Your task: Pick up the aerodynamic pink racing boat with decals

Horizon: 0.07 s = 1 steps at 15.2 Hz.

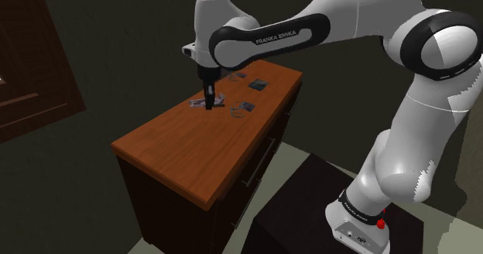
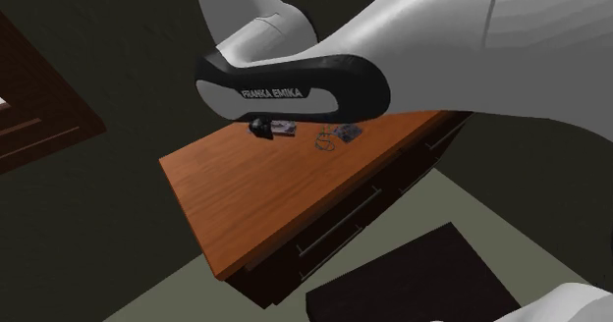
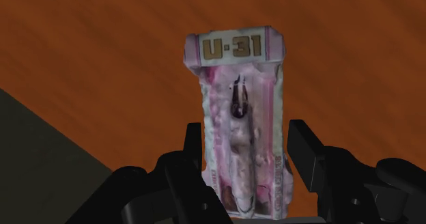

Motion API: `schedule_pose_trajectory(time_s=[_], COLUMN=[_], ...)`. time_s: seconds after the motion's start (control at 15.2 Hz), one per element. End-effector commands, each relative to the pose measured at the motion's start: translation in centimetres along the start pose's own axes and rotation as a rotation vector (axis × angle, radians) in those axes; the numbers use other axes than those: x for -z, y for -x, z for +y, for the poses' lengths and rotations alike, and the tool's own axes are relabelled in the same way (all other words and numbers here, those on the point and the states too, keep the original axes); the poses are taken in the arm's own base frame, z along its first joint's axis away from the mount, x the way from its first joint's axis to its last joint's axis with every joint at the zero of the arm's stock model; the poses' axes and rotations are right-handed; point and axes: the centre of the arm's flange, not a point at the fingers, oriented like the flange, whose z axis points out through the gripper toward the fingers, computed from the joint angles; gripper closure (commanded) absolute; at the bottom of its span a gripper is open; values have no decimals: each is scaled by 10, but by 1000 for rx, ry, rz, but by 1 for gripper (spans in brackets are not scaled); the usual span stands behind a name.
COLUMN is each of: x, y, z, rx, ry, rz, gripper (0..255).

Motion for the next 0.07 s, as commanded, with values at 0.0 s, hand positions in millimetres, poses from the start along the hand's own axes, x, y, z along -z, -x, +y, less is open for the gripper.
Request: schedule_pose_trajectory(time_s=[0.0], x=[3], y=[0], z=[1], rx=[0], ry=[0], rz=[0], gripper=[255])
